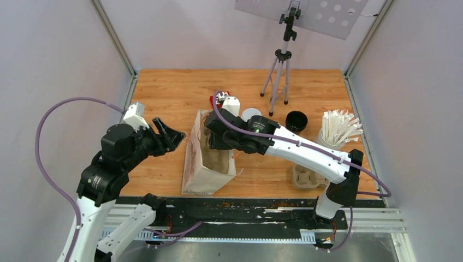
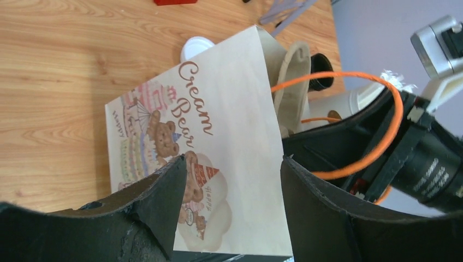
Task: Pack the takeout coffee
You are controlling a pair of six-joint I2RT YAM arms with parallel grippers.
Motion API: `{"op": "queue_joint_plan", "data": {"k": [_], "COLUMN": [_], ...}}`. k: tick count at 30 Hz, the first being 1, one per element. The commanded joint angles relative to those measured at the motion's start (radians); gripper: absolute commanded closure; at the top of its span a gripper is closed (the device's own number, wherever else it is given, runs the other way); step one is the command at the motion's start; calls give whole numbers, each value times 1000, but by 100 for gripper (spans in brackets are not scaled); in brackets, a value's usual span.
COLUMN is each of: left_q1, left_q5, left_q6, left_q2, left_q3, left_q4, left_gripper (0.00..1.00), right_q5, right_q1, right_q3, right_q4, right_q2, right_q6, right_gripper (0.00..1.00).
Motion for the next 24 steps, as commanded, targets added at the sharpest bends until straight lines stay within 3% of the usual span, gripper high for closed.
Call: {"op": "queue_joint_plan", "data": {"k": [1, 4, 11, 24], "left_q1": [-2, -1, 6, 77], "left_q5": [-77, -135, -124, 123], "left_q6": [15, 28, 63, 87], "left_q2": [89, 146, 271, 393], "left_q3": [80, 129, 209, 181], "left_q4": [-19, 5, 34, 176], "left_gripper": [29, 30, 29, 34], "right_q5": [-35, -71, -60, -78], "right_q1": [-5, -6, -8, -20], "right_q3": [-25, -21, 3, 10], "right_q4": [112, 153, 109, 36], "right_q2": [-30, -21, 0, 6], "right_q6": [-28, -56, -110, -135], "right_gripper": [70, 70, 70, 69]}}
